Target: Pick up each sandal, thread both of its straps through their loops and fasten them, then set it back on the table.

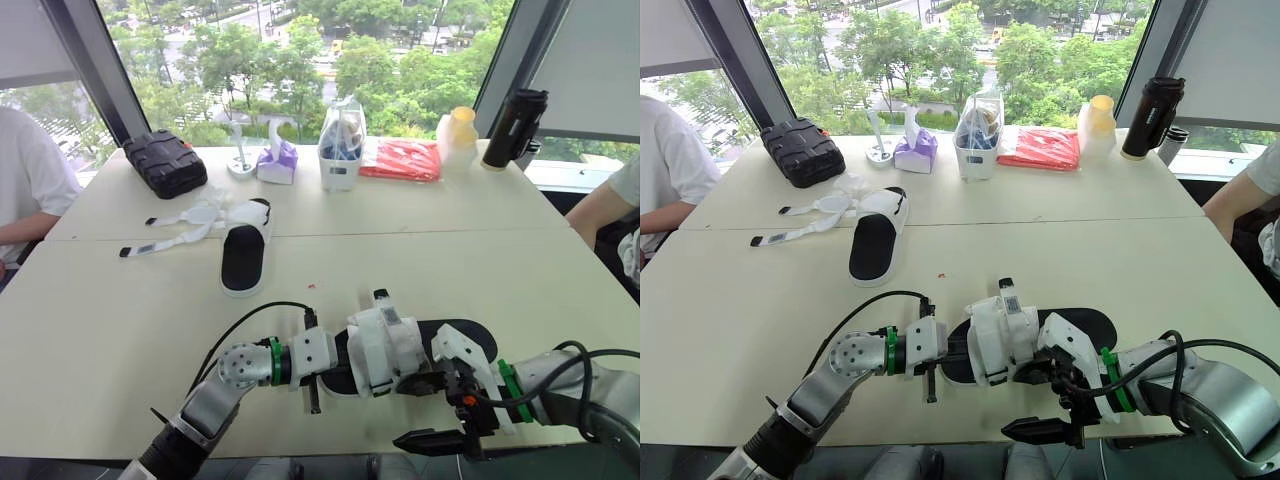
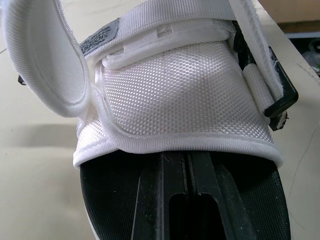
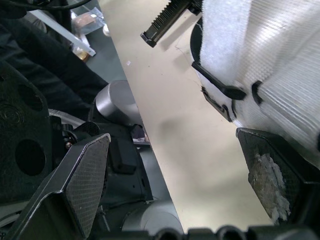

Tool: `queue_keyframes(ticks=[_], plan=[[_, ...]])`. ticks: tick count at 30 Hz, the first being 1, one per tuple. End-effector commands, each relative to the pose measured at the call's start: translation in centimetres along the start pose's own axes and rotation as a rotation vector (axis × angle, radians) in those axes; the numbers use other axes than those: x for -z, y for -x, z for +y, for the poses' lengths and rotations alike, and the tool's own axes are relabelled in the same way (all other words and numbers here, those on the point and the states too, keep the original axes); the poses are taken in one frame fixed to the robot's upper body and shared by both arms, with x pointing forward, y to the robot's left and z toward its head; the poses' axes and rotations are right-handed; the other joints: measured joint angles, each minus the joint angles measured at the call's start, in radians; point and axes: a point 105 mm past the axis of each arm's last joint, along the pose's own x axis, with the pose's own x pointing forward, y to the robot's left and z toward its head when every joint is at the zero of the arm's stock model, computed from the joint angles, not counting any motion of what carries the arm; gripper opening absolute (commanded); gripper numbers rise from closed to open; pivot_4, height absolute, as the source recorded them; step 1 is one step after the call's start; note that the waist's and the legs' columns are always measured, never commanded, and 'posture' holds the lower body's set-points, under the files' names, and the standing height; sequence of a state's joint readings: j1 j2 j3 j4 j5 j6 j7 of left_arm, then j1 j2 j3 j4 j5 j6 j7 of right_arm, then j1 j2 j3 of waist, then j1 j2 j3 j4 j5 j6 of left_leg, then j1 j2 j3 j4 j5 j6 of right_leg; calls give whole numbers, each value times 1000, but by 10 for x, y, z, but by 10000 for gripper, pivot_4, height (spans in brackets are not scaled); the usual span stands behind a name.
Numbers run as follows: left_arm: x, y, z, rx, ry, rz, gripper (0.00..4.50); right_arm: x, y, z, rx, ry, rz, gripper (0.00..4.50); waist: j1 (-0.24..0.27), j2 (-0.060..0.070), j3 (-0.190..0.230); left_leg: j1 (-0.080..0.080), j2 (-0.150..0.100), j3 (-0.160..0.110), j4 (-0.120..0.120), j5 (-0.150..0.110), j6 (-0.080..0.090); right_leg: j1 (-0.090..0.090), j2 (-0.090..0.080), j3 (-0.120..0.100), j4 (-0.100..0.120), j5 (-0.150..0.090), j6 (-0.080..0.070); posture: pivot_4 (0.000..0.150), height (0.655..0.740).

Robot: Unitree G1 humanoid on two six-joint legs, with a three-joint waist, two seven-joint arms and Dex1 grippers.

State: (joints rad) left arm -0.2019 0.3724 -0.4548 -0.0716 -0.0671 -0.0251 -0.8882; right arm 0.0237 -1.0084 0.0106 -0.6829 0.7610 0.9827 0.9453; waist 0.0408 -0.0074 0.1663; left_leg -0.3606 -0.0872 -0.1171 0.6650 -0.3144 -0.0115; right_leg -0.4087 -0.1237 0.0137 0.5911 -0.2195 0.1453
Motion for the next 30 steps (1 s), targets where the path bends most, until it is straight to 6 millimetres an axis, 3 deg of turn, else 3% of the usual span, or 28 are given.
queue_keyframes(ticks=[1,8,19,29,30], plan=[[21,0,-8,25,48,81,0,-15,6,-1,47,66,-48,43866,0,0,0,0,0,0,0,0,0,0,0,0,0,0,0,1500,7400],[22,0,-9,34,54,84,0,-27,-1,5,31,41,-117,43866,-2,-1,2,0,1,0,0,0,0,0,0,0,0,0,0,1500,7400],[22,-1,-8,50,44,88,0,-28,-12,16,-54,-2,-113,43866,-2,-1,2,0,1,0,-1,0,0,0,1,0,0,0,0,1500,7400],[22,-1,-10,54,38,87,0,-25,-15,-4,-81,0,-72,43866,-3,-2,3,0,1,0,-1,0,0,0,1,0,0,0,0,1500,7400],[22,0,-10,52,38,87,0,-25,-16,-6,-82,0,-71,38691,-2,-2,3,1,1,0,-1,0,0,0,1,0,0,0,0,1500,7400]])
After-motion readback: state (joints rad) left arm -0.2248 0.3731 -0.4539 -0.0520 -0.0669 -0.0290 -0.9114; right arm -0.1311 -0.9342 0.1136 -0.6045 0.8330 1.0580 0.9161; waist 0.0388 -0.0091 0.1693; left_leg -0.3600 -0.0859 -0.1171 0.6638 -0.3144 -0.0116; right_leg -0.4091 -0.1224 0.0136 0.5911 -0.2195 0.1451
